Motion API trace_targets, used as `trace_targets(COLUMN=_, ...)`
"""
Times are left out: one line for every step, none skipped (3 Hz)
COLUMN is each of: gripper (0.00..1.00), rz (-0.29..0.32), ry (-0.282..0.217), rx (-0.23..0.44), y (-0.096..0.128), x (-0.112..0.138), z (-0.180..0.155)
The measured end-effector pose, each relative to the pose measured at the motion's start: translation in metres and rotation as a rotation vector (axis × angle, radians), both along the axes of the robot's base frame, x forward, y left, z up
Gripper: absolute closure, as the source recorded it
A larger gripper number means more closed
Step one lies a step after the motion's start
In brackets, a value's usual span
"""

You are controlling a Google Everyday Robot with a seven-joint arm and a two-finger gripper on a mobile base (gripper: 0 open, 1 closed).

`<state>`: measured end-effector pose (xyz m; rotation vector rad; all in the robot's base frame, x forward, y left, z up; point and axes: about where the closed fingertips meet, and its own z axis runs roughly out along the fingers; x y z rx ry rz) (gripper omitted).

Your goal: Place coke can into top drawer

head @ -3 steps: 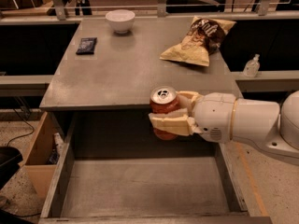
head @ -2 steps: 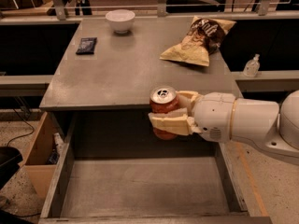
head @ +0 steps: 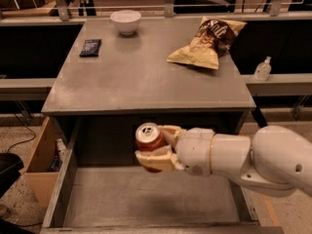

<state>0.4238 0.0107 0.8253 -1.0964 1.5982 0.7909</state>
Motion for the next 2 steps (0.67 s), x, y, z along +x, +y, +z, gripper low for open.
trace_targets(gripper=1.0, rz=0.116, ry=-0.002, rx=0.037, y=0.031, x=-0.012, z=-0.056)
trace_targets(gripper=1.0, rz=0.203, ry=0.003, rx=0.082, y=0.052, x=-0.012, z=-0.095)
